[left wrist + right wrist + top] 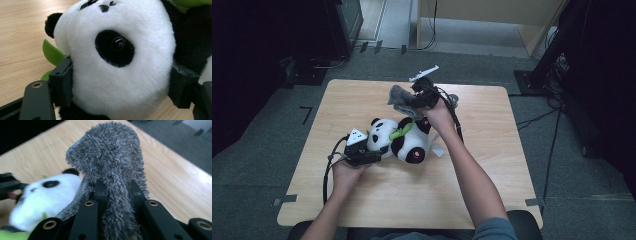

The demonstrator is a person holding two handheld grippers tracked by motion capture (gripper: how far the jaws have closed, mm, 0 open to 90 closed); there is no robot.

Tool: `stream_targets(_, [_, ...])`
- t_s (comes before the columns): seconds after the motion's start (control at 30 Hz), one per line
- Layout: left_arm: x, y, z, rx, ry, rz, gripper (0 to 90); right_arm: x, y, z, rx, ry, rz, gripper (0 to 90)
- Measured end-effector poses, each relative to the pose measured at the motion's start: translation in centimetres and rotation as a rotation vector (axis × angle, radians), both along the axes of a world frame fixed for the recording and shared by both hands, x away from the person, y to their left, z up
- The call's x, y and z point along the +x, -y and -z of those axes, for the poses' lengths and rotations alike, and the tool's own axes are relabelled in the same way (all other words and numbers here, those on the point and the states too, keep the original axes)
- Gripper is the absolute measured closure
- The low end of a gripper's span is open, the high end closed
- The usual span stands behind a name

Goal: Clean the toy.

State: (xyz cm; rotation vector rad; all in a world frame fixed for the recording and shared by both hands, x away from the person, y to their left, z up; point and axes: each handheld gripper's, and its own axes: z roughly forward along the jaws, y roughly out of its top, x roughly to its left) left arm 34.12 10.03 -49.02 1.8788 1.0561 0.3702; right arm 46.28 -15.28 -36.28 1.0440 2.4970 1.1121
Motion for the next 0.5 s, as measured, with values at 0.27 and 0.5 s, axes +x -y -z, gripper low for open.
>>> stream_targets(0.27, [0.0,0.1,-0.1,0.008,-0.002,-0.007,20.7,-2.2,1.0,-0.8,0.015,0.02,-0.043,74.6])
stream_targets(0.5, [-0.1,0.3,-0.1,0.006,-0.012,-0.023,20.4,-3.8,1.9,1.6,-0.011,0.004,-0.037,72.4])
